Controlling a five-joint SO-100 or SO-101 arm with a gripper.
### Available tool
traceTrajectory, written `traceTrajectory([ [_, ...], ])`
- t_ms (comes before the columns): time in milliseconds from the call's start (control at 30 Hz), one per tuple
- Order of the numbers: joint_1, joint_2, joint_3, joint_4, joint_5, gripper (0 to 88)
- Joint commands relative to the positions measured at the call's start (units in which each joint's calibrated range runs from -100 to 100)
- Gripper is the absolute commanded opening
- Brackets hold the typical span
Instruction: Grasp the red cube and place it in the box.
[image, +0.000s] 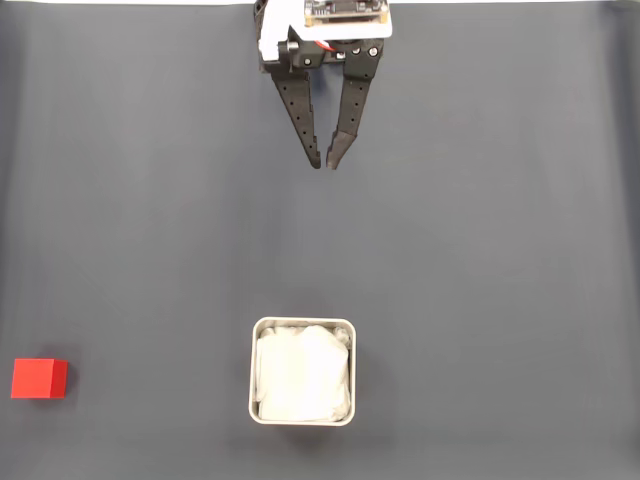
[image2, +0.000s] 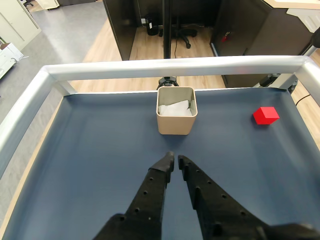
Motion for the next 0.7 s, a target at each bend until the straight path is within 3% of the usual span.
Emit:
traceTrajectory([
  [0,0.60,2.51,-5.42,1.68,0.10,0.0],
  [667,11.82,16.98,-16.91,3.07,-1.07,0.0],
])
